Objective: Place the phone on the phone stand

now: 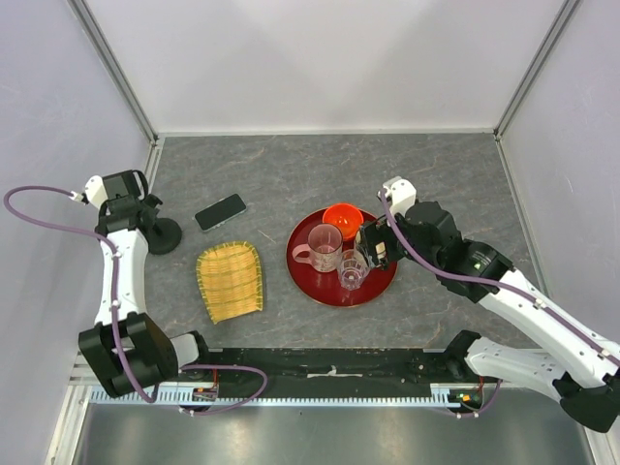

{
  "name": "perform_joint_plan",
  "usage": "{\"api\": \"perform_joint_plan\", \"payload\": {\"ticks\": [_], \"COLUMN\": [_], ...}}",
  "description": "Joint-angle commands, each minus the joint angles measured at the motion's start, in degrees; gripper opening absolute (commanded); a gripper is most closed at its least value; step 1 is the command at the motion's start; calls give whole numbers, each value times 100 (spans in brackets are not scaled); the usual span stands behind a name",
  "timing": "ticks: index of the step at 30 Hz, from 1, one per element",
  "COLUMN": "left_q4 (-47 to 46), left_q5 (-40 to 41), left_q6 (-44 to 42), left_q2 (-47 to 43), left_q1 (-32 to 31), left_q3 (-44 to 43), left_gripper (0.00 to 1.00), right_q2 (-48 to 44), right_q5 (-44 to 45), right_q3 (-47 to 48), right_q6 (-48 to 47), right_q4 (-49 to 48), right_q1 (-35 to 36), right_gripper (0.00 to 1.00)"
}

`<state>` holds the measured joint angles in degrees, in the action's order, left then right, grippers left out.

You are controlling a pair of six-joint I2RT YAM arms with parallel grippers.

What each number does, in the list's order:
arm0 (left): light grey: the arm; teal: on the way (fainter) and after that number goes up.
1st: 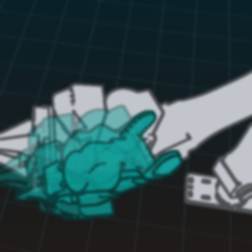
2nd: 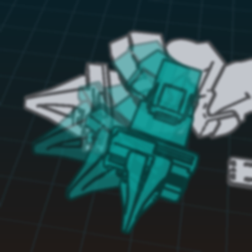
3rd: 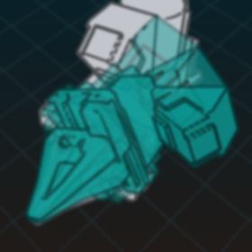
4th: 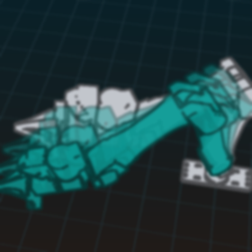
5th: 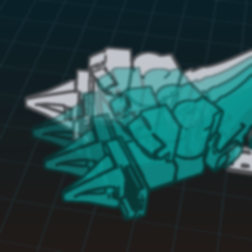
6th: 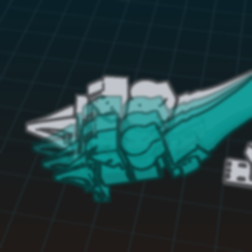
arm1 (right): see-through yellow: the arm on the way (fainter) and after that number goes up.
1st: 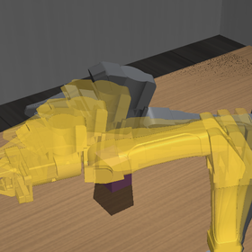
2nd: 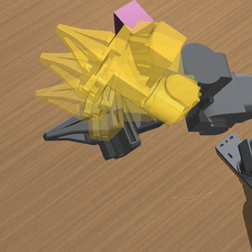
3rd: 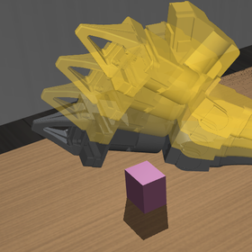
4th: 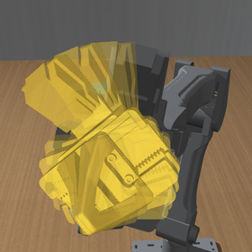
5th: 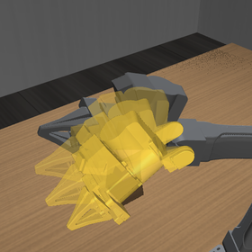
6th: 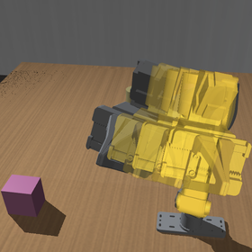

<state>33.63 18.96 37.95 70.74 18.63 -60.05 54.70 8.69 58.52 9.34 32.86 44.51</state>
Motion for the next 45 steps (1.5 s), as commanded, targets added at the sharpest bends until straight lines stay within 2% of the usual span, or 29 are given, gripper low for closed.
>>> {"api": "perform_joint_plan", "payload": {"ticks": [1, 8, 11, 12, 15, 20, 23, 28, 37, 45], "left_q4": [-673, -1226, -1753, -1902, -2395, -2422, -2396, -1940, -1149, -270], "left_q5": [-41, -770, -1498, -2179, -3245, -3583, -3881, -4681, -4718, -4122], "left_q6": [-349, -728, -1000, -1079, -1430, -2458, -2916, -3013, -3188, -3303], "left_q2": [-613, -1211, -1361, -1361, -1116, -370, 0, 1151, 1996, 2427], "left_q1": [-9, -201, -333, -369, -746, -2027, -2503, -2654, -2707, -2795], "left_q3": [-235, -296, -261, -261, -349, -735, -981, -1613, -2186, -2607], "left_gripper": [2, 2, 2, 2, 2, 2, 2, 2, 2, 2], "right_q2": [85, 225, 261, 287, 340, 366, 419, 463, 568, 630], "right_q5": [-25, -157, -192, -218, -280, -376, -456, -482, -544, -570], "right_q3": [221, 221, 212, 247, 317, 335, 379, 397, 406, 327], "right_q6": [23, 129, 155, 173, 252, 384, 472, 560, 648, 727], "right_q4": [-140, -210, -280, -280, -254, -333, -351, -377, -386, -421], "right_q1": [5, 14, 5, 5, 5, 5, 5, 5, 14, 5], "right_gripper": [98, 98, 98, 98, 98, 98, 98, 98, 98, 98]}}
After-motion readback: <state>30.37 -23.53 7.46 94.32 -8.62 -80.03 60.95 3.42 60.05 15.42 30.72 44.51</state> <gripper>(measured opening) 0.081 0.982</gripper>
